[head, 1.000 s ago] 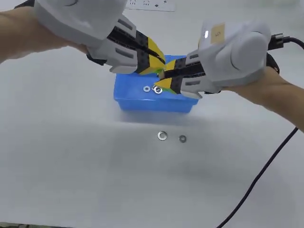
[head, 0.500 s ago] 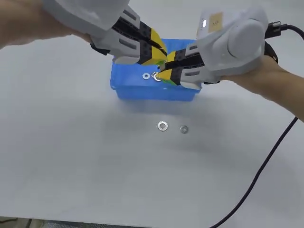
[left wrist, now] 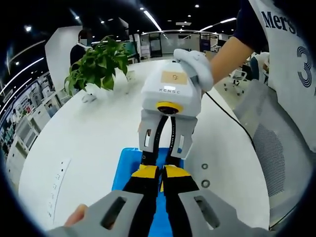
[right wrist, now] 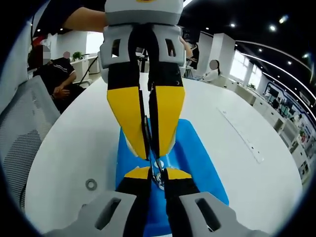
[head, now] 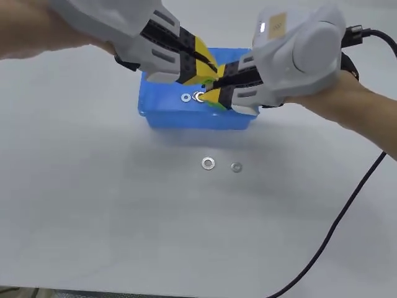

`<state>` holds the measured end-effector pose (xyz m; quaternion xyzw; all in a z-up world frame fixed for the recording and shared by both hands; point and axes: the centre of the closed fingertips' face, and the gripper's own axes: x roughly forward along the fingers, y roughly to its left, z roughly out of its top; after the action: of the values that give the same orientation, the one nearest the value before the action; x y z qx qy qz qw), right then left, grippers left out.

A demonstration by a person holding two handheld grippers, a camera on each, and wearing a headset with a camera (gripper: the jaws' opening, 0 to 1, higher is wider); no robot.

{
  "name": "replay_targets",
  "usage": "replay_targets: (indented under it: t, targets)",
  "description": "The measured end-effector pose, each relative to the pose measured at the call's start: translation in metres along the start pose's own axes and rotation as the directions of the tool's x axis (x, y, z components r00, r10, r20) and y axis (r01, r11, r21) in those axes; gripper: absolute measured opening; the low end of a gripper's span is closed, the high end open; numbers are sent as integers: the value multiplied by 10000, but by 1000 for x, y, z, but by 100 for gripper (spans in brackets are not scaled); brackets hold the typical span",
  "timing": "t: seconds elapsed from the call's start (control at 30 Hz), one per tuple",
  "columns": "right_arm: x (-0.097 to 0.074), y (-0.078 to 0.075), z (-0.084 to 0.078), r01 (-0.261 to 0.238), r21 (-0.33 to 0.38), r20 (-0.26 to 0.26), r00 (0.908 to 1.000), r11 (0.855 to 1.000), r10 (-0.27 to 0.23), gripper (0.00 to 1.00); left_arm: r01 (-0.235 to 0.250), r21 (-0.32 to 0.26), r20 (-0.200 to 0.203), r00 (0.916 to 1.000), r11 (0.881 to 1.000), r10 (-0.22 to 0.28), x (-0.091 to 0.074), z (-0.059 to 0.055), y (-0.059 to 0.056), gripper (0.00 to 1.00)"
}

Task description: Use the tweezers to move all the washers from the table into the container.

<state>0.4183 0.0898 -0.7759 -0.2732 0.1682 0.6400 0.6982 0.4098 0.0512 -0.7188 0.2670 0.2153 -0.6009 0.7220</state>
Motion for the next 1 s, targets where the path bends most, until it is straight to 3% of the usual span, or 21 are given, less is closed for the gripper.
replay_targets:
  t: [0.4, 0.67, 0.8, 1.0]
  targets:
    - [-16, 0, 19, 278, -86, 276, 9992, 9996, -276, 11, -275, 238, 225, 9994, 9993, 269, -15, 18, -3, 6]
    - [-31, 11, 38, 327, -440, 482, 9984, 9985, -306, 11, -386, 831, 166, 9992, 9958, 373, -31, 38, -19, 6]
    - [-40, 18, 50, 497, -527, 619, 9970, 9974, -464, 10, -531, 807, 303, 9982, 9953, 508, -40, 48, -25, 6]
    - [-54, 39, 63, 443, -653, 750, 9964, 9969, -394, 10, -582, 757, 464, 9974, 9954, 548, -51, 60, -45, 6]
